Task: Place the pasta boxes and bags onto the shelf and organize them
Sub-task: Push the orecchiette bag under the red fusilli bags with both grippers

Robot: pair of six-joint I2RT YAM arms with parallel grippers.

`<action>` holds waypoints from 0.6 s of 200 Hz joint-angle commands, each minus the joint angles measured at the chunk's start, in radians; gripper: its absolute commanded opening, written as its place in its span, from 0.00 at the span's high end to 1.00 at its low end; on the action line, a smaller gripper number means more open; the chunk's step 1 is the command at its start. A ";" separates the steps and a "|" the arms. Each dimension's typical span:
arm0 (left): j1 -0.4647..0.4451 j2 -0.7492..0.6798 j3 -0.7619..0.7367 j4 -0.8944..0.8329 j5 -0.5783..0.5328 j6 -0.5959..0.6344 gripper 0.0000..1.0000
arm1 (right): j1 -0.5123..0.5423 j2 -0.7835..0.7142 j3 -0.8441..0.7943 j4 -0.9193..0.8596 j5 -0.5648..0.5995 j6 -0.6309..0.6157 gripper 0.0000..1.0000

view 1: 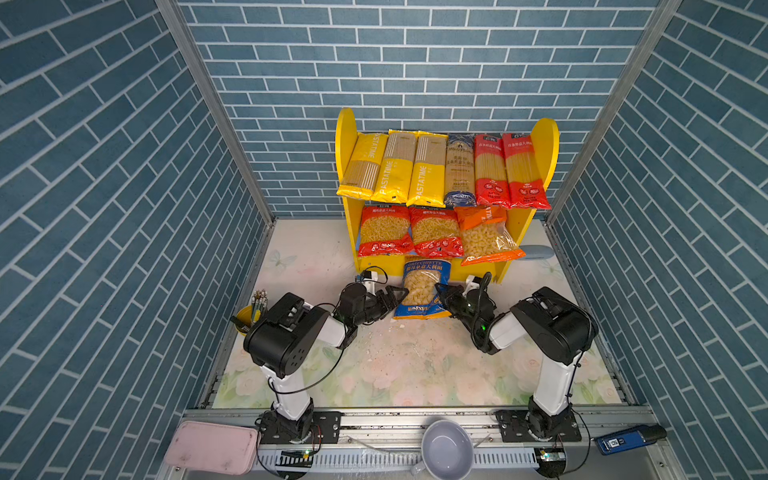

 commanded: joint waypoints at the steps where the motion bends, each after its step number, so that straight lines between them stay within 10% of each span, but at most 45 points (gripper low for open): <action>1: -0.006 -0.031 0.025 -0.039 0.007 0.024 0.15 | -0.016 -0.010 0.071 0.141 0.112 0.084 1.00; 71: -0.004 -0.099 0.024 -0.196 -0.031 0.100 0.11 | -0.047 0.065 0.156 0.046 0.069 0.148 1.00; 120: 0.000 -0.101 0.001 -0.214 -0.053 0.125 0.10 | -0.068 0.003 0.029 -0.007 0.012 0.138 0.64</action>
